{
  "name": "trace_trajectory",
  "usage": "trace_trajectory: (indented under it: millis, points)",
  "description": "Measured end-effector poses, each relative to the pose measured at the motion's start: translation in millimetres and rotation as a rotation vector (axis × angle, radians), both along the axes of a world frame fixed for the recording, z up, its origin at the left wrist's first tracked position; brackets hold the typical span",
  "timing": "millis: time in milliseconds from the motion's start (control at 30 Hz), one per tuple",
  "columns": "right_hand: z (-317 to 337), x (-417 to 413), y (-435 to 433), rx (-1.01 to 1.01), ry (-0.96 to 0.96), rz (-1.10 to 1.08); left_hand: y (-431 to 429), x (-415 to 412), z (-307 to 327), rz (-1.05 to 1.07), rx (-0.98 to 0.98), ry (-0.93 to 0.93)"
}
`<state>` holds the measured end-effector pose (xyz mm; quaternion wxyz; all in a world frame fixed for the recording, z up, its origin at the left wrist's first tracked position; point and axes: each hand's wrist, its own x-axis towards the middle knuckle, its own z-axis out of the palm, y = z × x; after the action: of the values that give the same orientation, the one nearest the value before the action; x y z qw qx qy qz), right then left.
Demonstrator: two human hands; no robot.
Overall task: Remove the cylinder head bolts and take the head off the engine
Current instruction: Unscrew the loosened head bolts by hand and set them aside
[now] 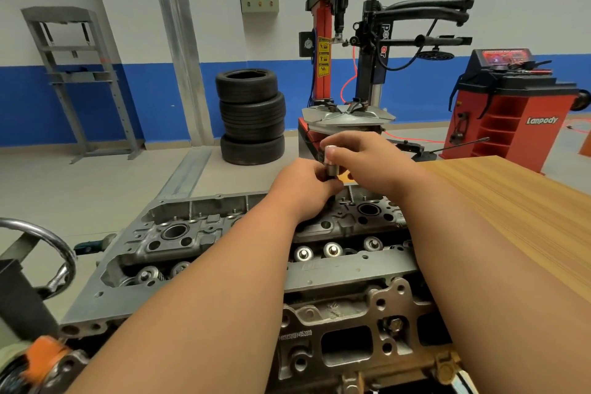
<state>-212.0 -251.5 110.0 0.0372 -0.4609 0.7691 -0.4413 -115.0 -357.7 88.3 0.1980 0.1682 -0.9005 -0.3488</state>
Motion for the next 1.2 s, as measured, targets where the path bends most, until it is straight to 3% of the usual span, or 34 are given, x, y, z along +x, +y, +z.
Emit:
trace_trajectory:
  millis: [167, 300, 433, 633, 833, 1067, 1200]
  points:
    - [-3.6, 2.4, -9.7, 0.027, 0.121, -0.187, 4.1, -2.6, 2.1, 0.031, -0.018, 0.017]
    - [0.3, 0.5, -0.4, 0.006, 0.119, -0.086, 0.2, 3.8, -0.8, -0.049, 0.085, 0.008]
    - [0.3, 0.6, 1.5, 0.001, 0.034, 0.004, -0.3, 0.4, -1.2, -0.012, 0.023, -0.012]
    - [-2.7, 5.1, -11.0, 0.010, 0.088, -0.209, 2.7, -7.2, 0.8, 0.116, -0.061, -0.024]
    - [-0.4, 1.0, 0.9, -0.019, -0.075, 0.060, -1.7, -1.9, -4.4, -0.014, -0.012, -0.042]
    - [-5.2, 4.2, -12.2, -0.006, 0.032, -0.172, 0.3, -8.6, -3.5, 0.102, -0.009, -0.040]
    - [-1.4, 1.3, -2.2, -0.033, -0.039, -0.021, -2.8, -5.3, -4.1, 0.061, -0.014, -0.063]
